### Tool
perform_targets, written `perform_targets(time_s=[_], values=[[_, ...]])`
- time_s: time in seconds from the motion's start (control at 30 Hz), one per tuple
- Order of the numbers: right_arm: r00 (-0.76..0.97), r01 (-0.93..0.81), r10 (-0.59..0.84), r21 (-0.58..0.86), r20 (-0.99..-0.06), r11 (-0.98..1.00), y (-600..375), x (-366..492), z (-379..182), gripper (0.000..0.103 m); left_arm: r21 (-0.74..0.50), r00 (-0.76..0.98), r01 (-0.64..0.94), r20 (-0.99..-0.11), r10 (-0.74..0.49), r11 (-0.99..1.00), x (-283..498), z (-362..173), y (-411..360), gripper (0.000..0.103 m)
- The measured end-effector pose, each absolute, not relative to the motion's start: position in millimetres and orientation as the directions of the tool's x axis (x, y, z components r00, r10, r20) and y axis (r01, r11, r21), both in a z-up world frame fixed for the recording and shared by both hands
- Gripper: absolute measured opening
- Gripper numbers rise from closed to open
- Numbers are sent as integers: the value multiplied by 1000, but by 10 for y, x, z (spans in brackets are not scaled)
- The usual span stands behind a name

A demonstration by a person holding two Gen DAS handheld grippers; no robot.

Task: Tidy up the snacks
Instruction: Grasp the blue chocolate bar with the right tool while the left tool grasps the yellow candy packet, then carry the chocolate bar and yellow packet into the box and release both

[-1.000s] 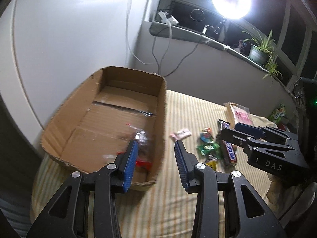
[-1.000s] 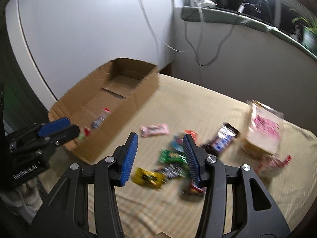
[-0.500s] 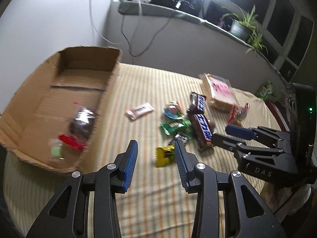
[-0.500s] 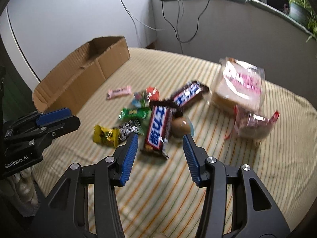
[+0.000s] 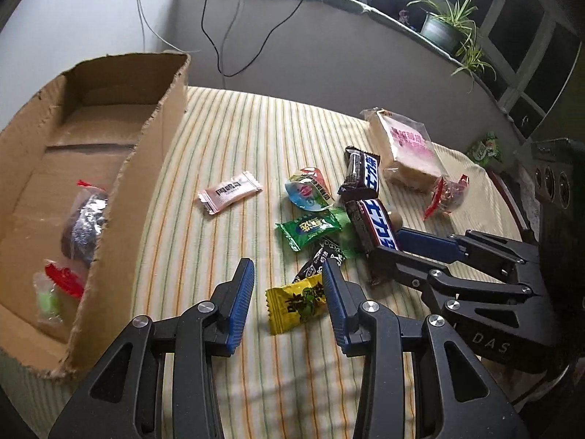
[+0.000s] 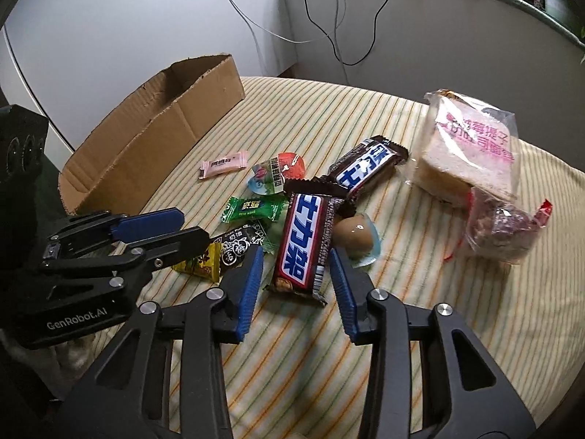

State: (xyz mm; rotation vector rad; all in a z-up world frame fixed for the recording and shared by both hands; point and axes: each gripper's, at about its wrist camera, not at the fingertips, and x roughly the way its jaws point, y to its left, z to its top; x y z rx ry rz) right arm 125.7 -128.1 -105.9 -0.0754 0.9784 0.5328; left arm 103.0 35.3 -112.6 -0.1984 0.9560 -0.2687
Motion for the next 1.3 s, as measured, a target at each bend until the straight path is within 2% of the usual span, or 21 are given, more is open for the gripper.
perform_targets(time_s=[0.3, 0.63, 0.73, 0.9, 1.03, 1.13, 1.3], values=[[437, -466, 385, 161, -813, 870, -1197, 1322, -1128, 38, -269, 504, 205, -795, -337, 941, 981, -1179, 252, 37], [424, -473, 371, 147, -826, 868, -1119, 1403, -1211, 37, -104, 528, 278, -814, -242, 955, 851, -1210, 30, 37], [419, -476, 367, 142, -830, 868, -1109, 1433, -1212, 32, -46, 533, 312, -818, -215, 949, 818, -1219, -39, 37], [412, -489, 365, 136, -835, 862, -1147, 1412, -1202, 30, -13, 526, 348, -825, -207, 937, 793, -1217, -53, 37], [414, -479, 365, 141, -834, 866, -1148, 1413, -1207, 30, -16, 533, 352, -819, -214, 936, 767, -1211, -75, 19], [410, -473, 371, 153, -833, 868, -1170, 1405, -1202, 30, -28, 531, 353, -817, -225, 935, 743, -1211, -76, 11], [412, -462, 377, 166, -830, 871, -1234, 1359, -1192, 30, -123, 519, 309, -809, -276, 943, 729, -1198, 44, 10]])
